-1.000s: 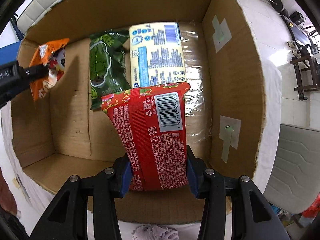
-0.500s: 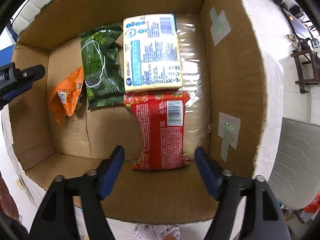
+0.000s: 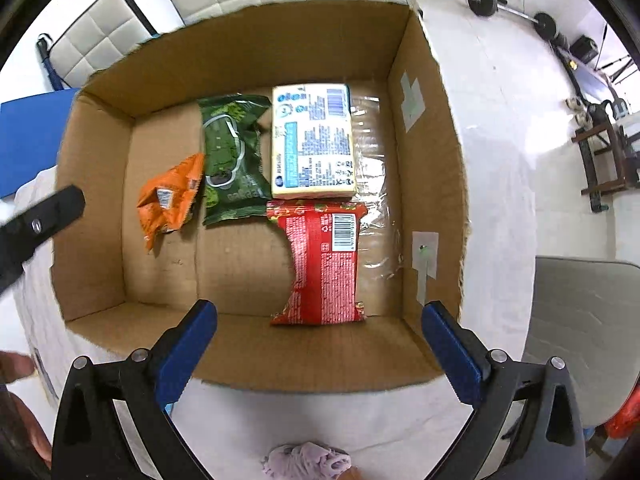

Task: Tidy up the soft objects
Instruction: 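Grasp the blue snack stick with the left tool while the right tool grasps the lilac sock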

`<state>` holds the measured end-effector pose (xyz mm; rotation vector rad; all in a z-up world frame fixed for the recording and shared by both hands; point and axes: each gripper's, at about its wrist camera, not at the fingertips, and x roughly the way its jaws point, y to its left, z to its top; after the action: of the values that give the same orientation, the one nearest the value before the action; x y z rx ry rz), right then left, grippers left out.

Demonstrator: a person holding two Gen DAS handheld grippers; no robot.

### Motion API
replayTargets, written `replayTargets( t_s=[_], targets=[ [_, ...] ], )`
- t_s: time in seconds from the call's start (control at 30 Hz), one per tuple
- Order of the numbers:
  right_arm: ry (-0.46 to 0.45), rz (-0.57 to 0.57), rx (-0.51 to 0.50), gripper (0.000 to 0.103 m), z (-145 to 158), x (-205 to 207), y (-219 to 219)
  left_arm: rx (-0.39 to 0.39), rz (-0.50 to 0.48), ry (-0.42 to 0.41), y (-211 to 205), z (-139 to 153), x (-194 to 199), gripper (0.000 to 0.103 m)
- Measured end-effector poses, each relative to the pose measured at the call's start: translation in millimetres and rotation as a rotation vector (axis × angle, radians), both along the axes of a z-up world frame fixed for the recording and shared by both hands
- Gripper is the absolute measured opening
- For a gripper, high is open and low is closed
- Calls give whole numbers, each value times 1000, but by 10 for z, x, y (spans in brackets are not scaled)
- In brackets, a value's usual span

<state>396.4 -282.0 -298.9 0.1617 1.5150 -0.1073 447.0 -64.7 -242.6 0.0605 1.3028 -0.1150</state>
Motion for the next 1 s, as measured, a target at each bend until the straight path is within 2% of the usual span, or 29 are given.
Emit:
replayTargets(
  t_s=[0.13,0.43,0.6,0.73,0.83,0.9,1.0],
  targets=[
    [-57,21,-34,103,212,-141,82,-9,8,-47,52,182,-242,99],
    [-164,11,-25,103,707,-558,140,-25,14,-155,130,674,-728,99],
    [-209,-3,-29,103,980,-767,171,-21,12,-184,151,889,-942,99],
    [-210,-8,4,103,1111,-892,188,-29,30,-189,201,965,-1063,99],
    [-186,-27,44,103,1100,-1011,171,-26,54,-184,253,960,-1198,99],
    [-140,-66,97,103,965,-1140,128,-14,69,-165,294,885,-1321,99],
    [-25,-127,191,103,562,-1423,76,11,78,-116,335,671,-1551,99]
  ],
)
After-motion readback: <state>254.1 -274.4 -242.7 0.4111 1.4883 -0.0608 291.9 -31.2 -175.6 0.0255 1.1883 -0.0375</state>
